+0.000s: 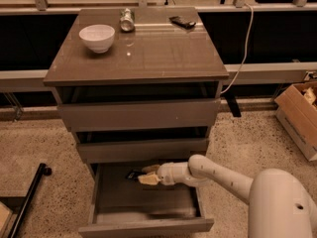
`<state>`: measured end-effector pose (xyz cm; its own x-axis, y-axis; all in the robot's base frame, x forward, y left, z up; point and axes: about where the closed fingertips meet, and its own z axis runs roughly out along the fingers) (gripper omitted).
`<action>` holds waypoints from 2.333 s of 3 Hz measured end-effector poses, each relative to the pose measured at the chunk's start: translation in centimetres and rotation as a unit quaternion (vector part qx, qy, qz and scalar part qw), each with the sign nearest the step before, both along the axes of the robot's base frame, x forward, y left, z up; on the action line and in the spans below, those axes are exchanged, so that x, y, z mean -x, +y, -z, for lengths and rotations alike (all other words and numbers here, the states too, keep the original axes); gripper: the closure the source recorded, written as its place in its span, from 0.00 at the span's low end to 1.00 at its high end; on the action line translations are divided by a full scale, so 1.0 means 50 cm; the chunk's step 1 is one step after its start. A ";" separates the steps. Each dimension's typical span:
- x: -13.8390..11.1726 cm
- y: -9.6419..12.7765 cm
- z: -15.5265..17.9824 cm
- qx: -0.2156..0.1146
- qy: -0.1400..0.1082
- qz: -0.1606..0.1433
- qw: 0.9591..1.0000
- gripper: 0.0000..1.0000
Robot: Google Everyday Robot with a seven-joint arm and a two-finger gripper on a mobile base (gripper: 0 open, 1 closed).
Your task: Place rxbar blueberry into bottom drawer
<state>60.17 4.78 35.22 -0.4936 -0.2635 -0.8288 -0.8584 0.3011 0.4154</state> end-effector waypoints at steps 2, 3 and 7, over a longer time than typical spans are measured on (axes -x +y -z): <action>0.025 0.001 0.219 0.007 0.059 0.049 0.997 1.00; 0.030 -0.004 0.306 0.024 0.079 0.076 0.994 1.00; 0.045 0.003 0.384 0.053 0.104 0.082 0.990 0.37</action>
Offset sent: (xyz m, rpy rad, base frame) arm -0.0180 -0.0056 -0.1778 -0.0374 0.1914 -0.1762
